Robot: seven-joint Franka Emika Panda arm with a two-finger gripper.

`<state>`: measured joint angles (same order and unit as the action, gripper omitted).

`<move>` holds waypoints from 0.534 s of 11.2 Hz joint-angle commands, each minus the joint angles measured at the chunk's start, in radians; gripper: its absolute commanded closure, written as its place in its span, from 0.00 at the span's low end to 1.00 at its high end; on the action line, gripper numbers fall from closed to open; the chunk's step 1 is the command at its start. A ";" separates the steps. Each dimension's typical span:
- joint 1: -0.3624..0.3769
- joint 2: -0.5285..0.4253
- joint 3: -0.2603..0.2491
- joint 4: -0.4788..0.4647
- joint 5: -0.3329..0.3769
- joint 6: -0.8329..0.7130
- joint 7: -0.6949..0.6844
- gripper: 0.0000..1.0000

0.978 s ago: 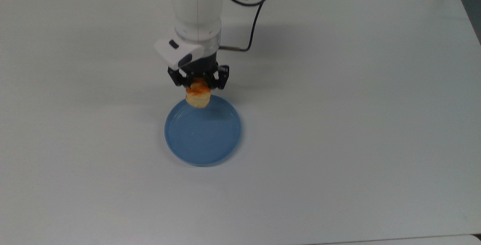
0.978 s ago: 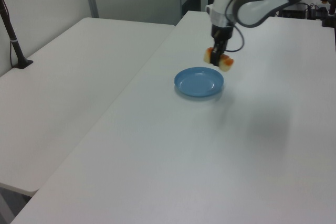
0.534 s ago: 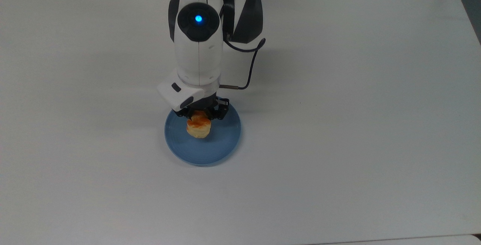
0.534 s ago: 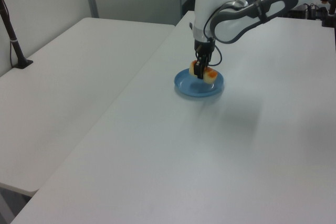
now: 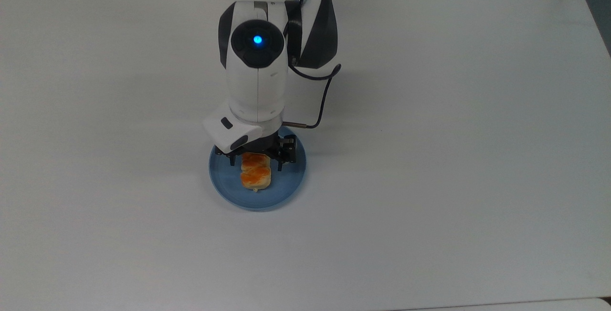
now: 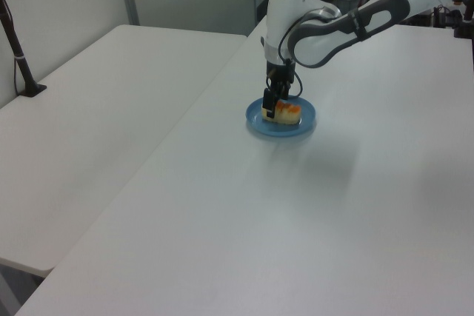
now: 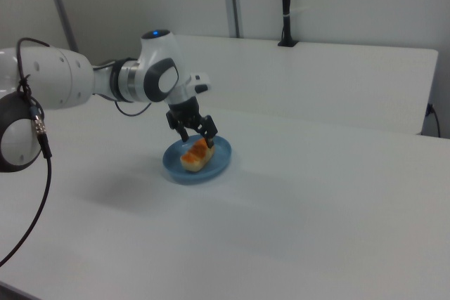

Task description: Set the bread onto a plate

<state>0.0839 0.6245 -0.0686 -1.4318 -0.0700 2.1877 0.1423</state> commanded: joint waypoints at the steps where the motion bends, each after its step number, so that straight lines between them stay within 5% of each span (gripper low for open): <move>1: 0.010 -0.202 -0.011 -0.061 -0.001 -0.161 0.019 0.00; 6: -0.007 -0.514 -0.004 -0.151 -0.022 -0.479 0.002 0.00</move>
<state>0.0767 0.2673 -0.0741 -1.4609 -0.0805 1.7682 0.1445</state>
